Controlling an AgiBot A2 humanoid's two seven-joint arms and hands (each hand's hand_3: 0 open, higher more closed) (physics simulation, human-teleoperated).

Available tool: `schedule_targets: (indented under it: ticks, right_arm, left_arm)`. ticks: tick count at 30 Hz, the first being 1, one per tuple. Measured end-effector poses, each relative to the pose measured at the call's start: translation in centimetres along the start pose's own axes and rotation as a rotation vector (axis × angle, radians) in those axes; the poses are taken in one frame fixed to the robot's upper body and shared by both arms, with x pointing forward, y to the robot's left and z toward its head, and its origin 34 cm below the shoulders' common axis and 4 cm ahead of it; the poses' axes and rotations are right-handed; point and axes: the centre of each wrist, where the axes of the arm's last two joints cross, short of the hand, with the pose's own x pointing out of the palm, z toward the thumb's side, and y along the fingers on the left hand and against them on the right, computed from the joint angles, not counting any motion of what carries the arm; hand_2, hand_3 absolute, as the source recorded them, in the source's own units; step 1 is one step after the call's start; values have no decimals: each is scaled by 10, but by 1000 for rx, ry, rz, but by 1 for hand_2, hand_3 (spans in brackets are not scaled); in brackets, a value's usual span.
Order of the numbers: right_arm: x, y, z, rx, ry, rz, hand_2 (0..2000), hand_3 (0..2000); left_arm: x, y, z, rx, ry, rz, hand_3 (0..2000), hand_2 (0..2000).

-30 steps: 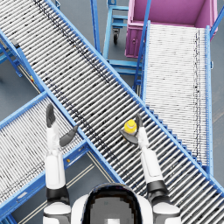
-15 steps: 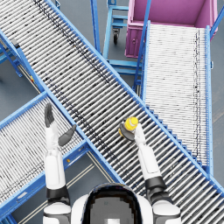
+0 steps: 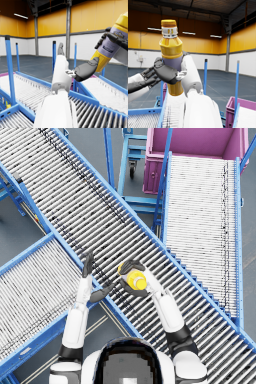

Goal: Pick up the oil and place it on the left assembly line, put the cola on the right, and keep Sprite still

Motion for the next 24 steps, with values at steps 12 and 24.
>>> schedule_targets:
  ticks: [12,24]
  right_arm:
    - [27,6,-14,50,-51,82,2000,2000]
    - [38,24,-42,158,-82,113,2000,2000]
  left_arm:
    - [48,2,-9,5,238,-154,0,0]
    - [50,-1,-12,-8,245,-196,980,2000]
